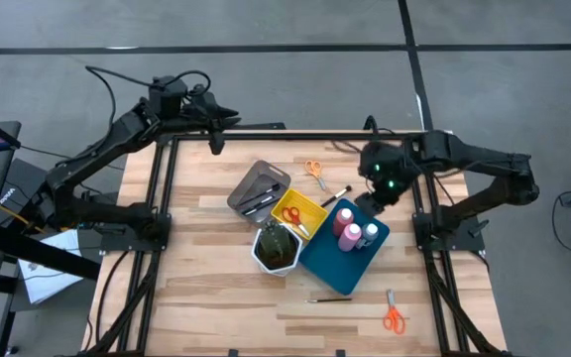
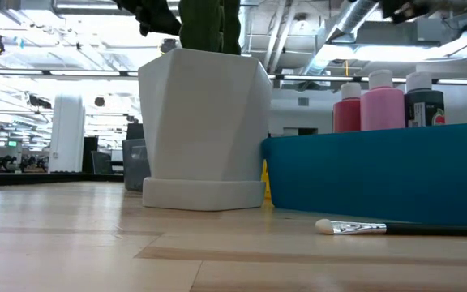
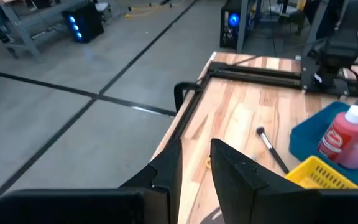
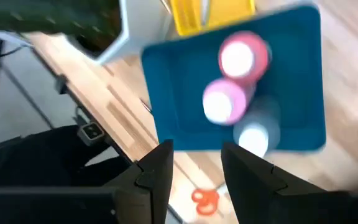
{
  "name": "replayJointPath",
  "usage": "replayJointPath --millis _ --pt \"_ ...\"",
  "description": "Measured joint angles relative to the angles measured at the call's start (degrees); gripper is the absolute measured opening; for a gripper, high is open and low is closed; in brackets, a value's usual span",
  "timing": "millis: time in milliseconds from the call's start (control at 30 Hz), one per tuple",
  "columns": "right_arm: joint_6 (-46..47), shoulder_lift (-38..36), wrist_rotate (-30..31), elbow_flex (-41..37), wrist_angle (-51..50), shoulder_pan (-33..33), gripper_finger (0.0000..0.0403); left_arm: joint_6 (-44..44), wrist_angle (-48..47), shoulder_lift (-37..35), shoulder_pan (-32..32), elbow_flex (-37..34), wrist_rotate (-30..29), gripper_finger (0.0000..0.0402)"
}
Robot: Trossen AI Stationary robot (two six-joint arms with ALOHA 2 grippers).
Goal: Pick & Place Paint Supplies
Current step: Put the orange scissors into the yellow bin
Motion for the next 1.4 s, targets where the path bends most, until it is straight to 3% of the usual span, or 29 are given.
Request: replayJointPath --millis 233,500,900,1167,1400 --pt "20.35 -0.03 7.83 -0.21 -4.17 10.42 0.0132 0.84 -1.33 0.0 0.0 0.0 -2.21 0.0076" --pt "42.73 -0.02 7.99 -7.64 -2.63 24.46 0.0132 1.76 -0.98 0.0 0.78 0.0 -2.25 0.0076" --pt "72.57 1.33 7.6 -22.78 15.51 41.51 0.0132 1.79 -0.83 0.0 2.12 0.0 -2.23 0.0076" --pt "72.69 9.27 5.96 -25.27 17.98 45.92 0.0132 1.31 -0.83 0.0 1.84 0.0 -2.05 0.0076" --pt "71.91 14.89 6.0 -25.27 23.08 51.16 0.0132 -5.47 1.68 0.0 0.34 0.0 -2.05 0.0076"
